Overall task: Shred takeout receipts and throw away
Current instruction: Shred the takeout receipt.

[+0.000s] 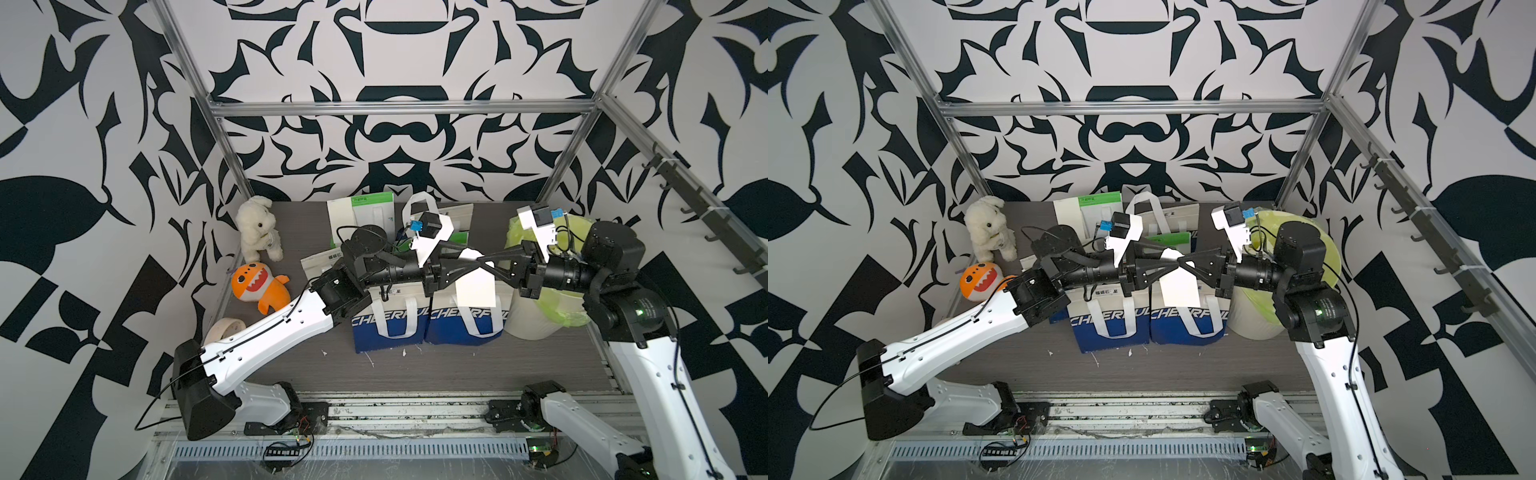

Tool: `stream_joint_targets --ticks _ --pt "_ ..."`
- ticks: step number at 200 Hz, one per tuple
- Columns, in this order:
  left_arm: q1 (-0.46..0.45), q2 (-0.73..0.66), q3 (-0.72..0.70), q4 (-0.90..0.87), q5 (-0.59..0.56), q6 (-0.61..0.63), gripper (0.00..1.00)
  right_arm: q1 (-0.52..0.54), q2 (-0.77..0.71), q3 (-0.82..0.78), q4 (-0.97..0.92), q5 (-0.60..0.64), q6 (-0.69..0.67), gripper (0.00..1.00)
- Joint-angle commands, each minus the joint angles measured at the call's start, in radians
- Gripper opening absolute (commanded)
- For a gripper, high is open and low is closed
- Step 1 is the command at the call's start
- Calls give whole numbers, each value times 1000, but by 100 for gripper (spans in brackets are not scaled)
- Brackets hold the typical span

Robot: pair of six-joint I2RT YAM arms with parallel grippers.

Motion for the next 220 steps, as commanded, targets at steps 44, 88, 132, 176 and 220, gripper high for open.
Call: stream_joint_targets --ticks 44,88,132,176,220 --pt "4 -33 -7 52 -27 -14 41 6 -3 51 -41 17 -60 0" --pt "5 -27 -12 71 -45 -29 24 6 -5 54 -38 13 -56 0" --pt "4 -8 4 55 -10 -42 17 7 -6 59 -35 20 -55 0" --pt "4 -5 8 27 20 -43 31 6 -1 66 -33 22 -57 0" --pt "4 15 36 8 46 -42 21 7 1 69 -34 12 -53 0"
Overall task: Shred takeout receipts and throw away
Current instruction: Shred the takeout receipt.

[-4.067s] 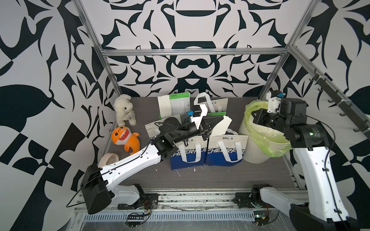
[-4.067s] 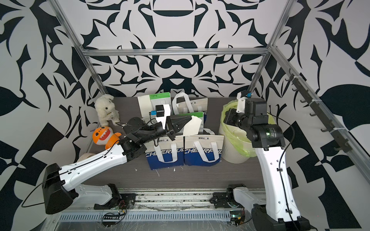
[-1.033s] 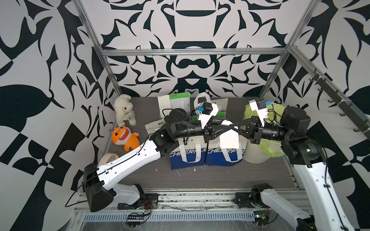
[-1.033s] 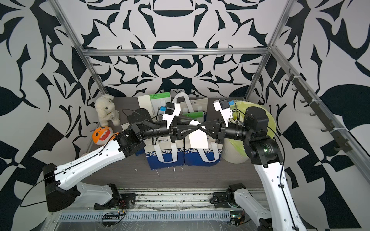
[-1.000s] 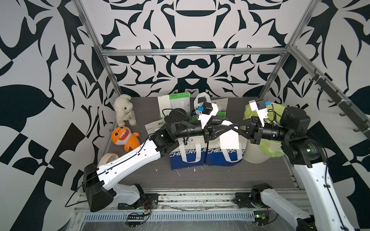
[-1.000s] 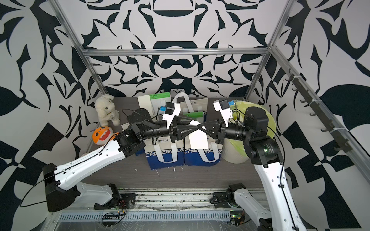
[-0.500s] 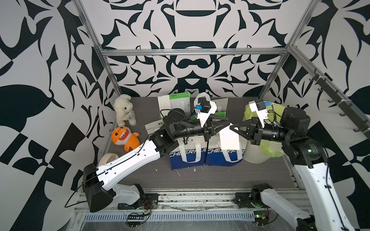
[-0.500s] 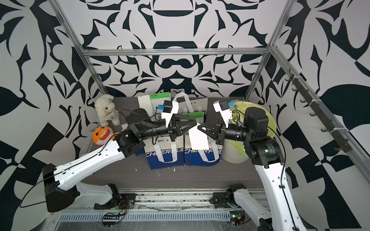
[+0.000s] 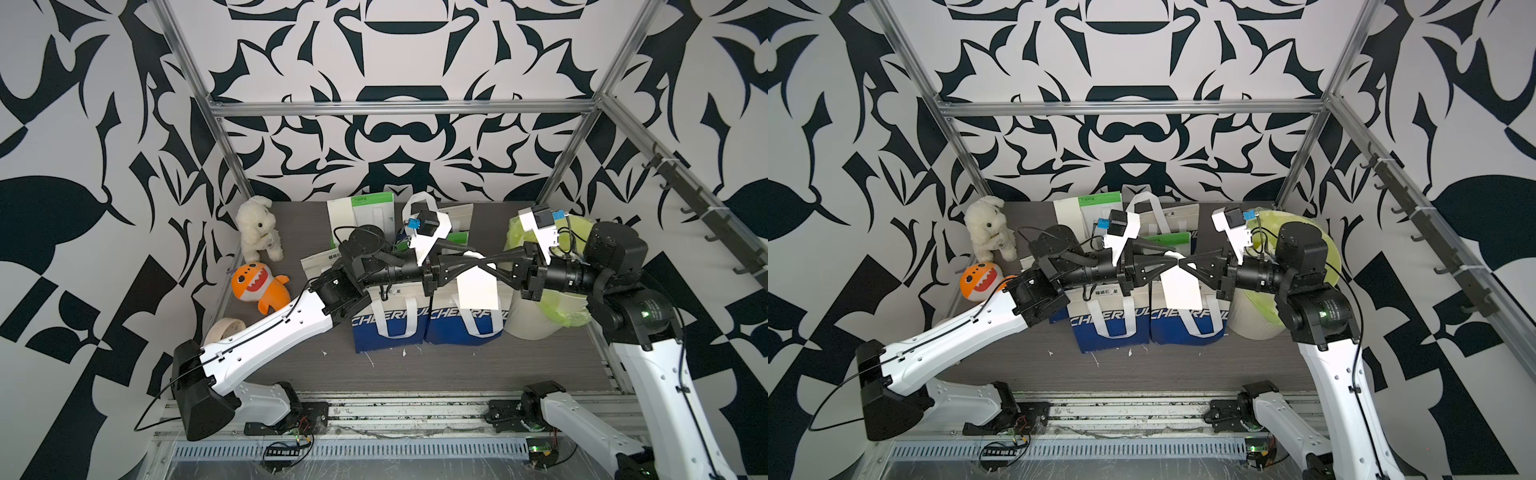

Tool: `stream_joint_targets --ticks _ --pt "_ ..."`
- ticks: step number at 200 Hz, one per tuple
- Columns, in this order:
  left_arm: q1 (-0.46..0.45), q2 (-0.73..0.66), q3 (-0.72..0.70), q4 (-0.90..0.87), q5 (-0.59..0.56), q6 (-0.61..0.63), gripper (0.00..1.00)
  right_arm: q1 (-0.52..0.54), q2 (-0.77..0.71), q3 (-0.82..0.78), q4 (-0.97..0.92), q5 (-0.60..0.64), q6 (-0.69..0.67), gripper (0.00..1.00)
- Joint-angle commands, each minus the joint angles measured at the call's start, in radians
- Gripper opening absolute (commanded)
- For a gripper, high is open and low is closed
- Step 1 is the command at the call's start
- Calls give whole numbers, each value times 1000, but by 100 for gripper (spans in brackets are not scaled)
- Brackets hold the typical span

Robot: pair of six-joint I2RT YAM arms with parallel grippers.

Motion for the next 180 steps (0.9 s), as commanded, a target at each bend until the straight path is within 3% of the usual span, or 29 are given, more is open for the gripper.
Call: stream_joint_targets --ticks 1,30,54,86,111,117,126,145,180 --pt "4 13 39 -15 33 0 21 6 1 40 26 -10 -11 0" --pt "4 18 47 -10 45 4 2 6 5 45 14 -14 -16 0" --pt "4 14 41 -5 35 4 2 7 9 50 -6 -13 -33 0" --pt "4 9 42 -6 11 4 9 7 10 52 -16 -17 -40 0" --pt "4 16 47 1 18 4 0 6 8 51 -15 -4 -40 0" --pt "4 17 47 2 18 1 0 6 2 47 -7 10 -39 14" --pt "4 18 44 6 17 -2 0 7 -9 34 17 11 -28 27" --pt "5 14 29 24 15 -10 0 7 -30 10 80 -7 9 39" --pt "4 0 13 32 10 -14 0 6 -35 -3 145 -18 56 23"
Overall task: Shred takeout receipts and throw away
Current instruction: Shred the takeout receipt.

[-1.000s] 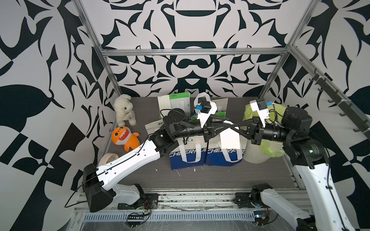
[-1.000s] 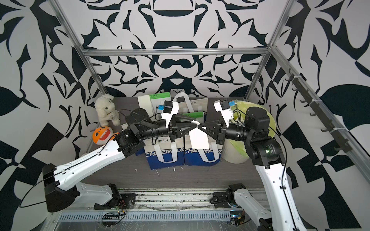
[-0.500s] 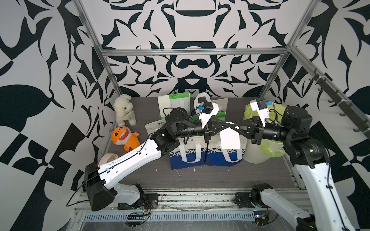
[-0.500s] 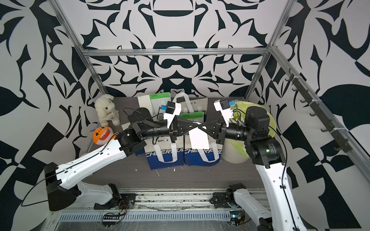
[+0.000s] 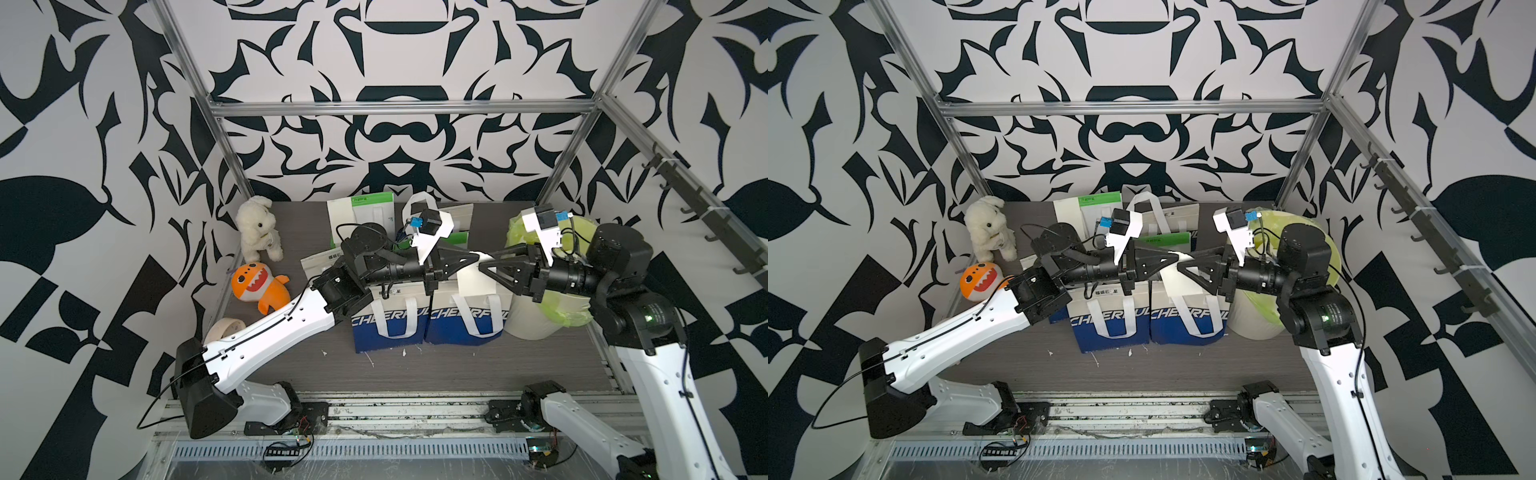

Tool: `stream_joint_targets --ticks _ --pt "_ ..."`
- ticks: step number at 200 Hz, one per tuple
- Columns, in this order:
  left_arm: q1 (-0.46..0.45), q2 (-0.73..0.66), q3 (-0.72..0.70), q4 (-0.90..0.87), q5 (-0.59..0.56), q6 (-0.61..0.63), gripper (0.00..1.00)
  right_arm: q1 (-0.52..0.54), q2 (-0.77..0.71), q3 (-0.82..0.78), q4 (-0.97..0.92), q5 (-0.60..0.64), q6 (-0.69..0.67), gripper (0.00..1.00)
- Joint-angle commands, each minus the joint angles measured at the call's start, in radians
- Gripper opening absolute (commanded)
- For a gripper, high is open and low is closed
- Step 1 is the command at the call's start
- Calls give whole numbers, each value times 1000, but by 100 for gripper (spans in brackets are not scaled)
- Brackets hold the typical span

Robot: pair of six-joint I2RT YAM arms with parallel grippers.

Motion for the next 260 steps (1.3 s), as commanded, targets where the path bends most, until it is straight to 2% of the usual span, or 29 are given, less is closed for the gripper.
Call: stream_joint_targets --ticks 1,17,60,77,96,107,135,158,185,191,233,260 --pt "1 -12 -6 29 -8 -8 0 3 -12 -3 106 -27 40 23" --pt "2 -18 -11 29 -11 -8 0 3 -14 -9 138 -30 61 22" --pt "2 -28 -32 46 -22 -8 0 3 -13 -16 160 -29 93 7" --pt "2 -32 -38 56 -25 -9 0 3 -12 -21 154 -21 92 8" --pt "1 -35 -39 60 -24 -9 0 3 -18 -31 147 6 87 18" --pt "1 -37 -39 60 -22 -11 0 3 -18 -32 143 14 85 20" --pt "2 -38 -42 63 -22 -15 0 3 -16 -33 147 21 92 0" --pt "1 -34 -39 63 -21 -15 0 3 -12 -28 130 37 99 0" --pt "1 -26 -24 51 -24 -9 41 3 -19 -31 120 41 97 0" --pt "1 -26 -23 52 -27 -8 43 3 -21 -29 114 41 94 0" --pt "1 -23 -20 64 -36 -7 41 3 -19 -26 92 36 74 0" --pt "1 -12 -8 60 -30 -23 32 3 -18 -25 87 39 70 0"
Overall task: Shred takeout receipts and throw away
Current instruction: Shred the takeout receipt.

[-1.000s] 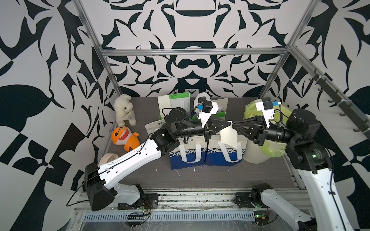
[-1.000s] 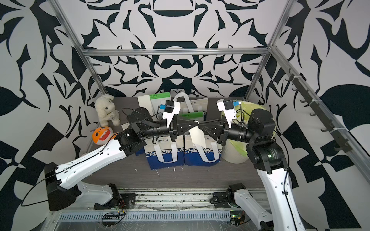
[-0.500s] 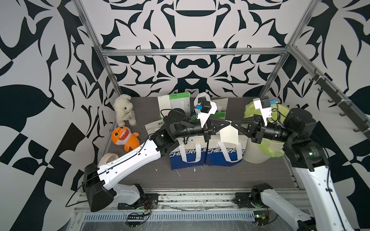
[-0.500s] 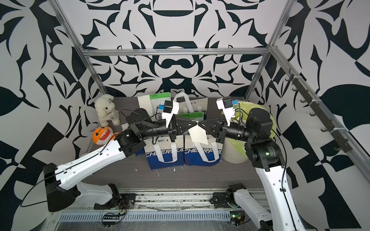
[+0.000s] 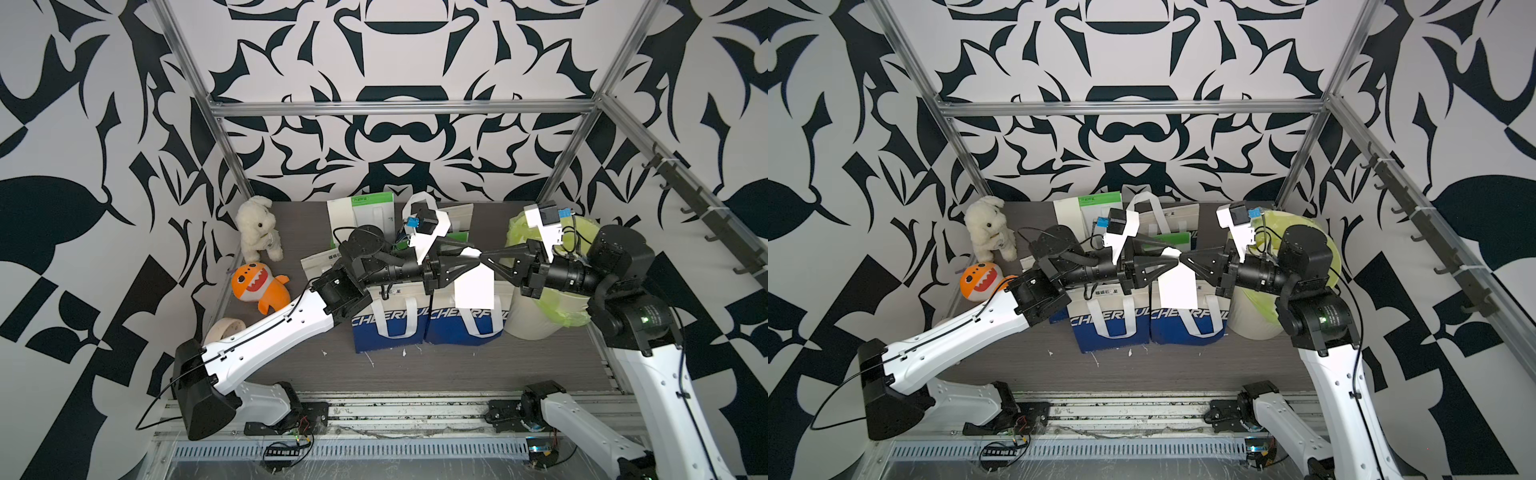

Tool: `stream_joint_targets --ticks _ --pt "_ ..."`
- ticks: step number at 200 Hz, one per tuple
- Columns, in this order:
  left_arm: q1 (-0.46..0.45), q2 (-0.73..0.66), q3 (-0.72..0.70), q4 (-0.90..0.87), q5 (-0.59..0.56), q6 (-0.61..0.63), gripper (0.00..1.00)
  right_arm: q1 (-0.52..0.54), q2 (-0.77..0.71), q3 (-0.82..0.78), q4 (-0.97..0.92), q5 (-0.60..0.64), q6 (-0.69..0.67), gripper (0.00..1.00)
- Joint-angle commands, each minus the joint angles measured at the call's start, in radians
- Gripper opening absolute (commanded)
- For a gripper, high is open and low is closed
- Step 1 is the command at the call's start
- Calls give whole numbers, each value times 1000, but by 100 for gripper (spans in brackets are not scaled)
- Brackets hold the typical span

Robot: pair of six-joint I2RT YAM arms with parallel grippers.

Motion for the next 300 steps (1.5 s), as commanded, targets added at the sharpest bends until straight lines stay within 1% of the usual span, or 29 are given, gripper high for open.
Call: stream_joint_targets --ticks 1,27,42,61,88,126,151,185,209,235,300 --pt "0 0 18 23 3 -9 32 2 -12 11 17 1 -18 0" --pt "1 7 25 21 4 -20 18 2 -12 14 15 -1 -19 0" --pt "0 11 29 20 1 -21 13 2 -11 16 9 -4 -20 0" --pt "1 21 36 12 5 -22 0 2 -12 16 7 -9 -23 0" --pt "1 22 18 40 10 -25 0 3 1 24 32 -12 27 0" --pt "-1 -1 -49 160 0 -17 0 2 17 -12 146 47 199 0" --pt "-1 -23 -103 265 -14 -18 0 2 22 -35 130 108 222 0" --pt "-2 -24 -144 343 -17 -27 0 3 39 -91 185 107 292 0" --pt "-1 -21 -168 395 -30 -20 0 4 50 -102 153 120 291 0" --pt "-1 -25 -173 406 -53 4 0 5 59 -105 86 130 264 0" --pt "-7 -18 -185 421 -136 79 0 23 44 -137 -53 225 245 0"
